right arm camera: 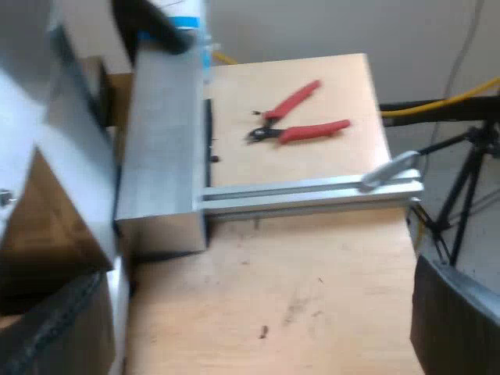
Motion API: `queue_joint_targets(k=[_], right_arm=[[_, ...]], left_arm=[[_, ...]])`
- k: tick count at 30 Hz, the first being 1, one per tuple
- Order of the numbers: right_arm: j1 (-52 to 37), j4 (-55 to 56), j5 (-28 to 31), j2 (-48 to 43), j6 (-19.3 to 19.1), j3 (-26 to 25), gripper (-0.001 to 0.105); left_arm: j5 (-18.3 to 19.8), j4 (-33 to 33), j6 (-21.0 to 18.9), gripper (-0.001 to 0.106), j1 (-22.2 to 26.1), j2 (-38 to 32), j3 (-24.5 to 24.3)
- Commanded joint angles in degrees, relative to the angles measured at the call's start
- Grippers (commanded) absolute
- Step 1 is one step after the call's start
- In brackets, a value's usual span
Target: Place mug into machine
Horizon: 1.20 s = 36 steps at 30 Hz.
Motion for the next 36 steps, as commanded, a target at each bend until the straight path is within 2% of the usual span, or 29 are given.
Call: queue_joint_targets(k=[1, 5, 8, 10, 14, 17, 18, 23, 25, 29, 33, 36], right_arm=[[-5.4, 0.1, -1.5, -1.7, -1.5, 0.9, 0.078], [-8.8, 0.1, -5.1, -4.3, -1.9, 3.3, 0.078], [-9.6, 0.1, -5.5, -8.8, -4.0, 5.4, 0.078], [-9.6, 0.1, -5.5, -12.9, -6.4, 6.5, 0.078], [-9.6, 0.3, -5.5, -16.3, -7.8, 7.1, 0.078], [-9.6, 0.5, -5.5, -17.9, -8.6, 7.4, 0.078], [-9.6, 2.3, -5.5, -23.5, -10.4, 7.8, 0.078], [-9.6, 4.3, -6.3, -33.2, -10.4, 9.2, 0.078], [-9.6, 6.3, -6.6, -36.2, -10.3, 9.2, 0.078], [-9.6, 9.1, -6.9, -40.5, -10.3, 9.2, 0.078], [-9.6, 10.3, -10.7, -44.9, -10.3, 9.4, 0.078], [-9.5, 12.0, -11.5, -45.4, -10.3, 8.8, 0.078]], left_arm=[[-0.6, 0.5, 0.3, 0.082, 0.1, -1.2, -0.3], [-0.7, 2.0, 0.5, 0.082, 0.1, -2.3, -0.3], [-1.0, 6.7, 1.3, 0.082, 0.1, -4.4, -0.3], [-3.2, 10.4, 1.3, 0.082, 0.1, -6.3, -0.3], [-4.9, 14.6, 1.5, 0.082, 0.1, -9.5, -0.3], [-4.9, 17.4, 3.7, 0.082, 0.1, -12.7, -0.3], [-4.9, 18.6, 4.7, 0.082, 0.1, -14.2, -0.3], [-4.9, 21.6, 5.3, 0.082, 0.1, -17.9, -0.3], [-4.9, 26.4, 6.0, 0.082, 0.1, -23.7, -0.3], [-4.9, 29.8, 7.4, 0.082, 0.1, -29.2, -0.3], [-5.9, 32.4, 7.8, 0.082, 0.1, -35.3, -0.4], [-7.5, 37.3, 7.9, 0.082, 0.5, -35.4, -1.4]])
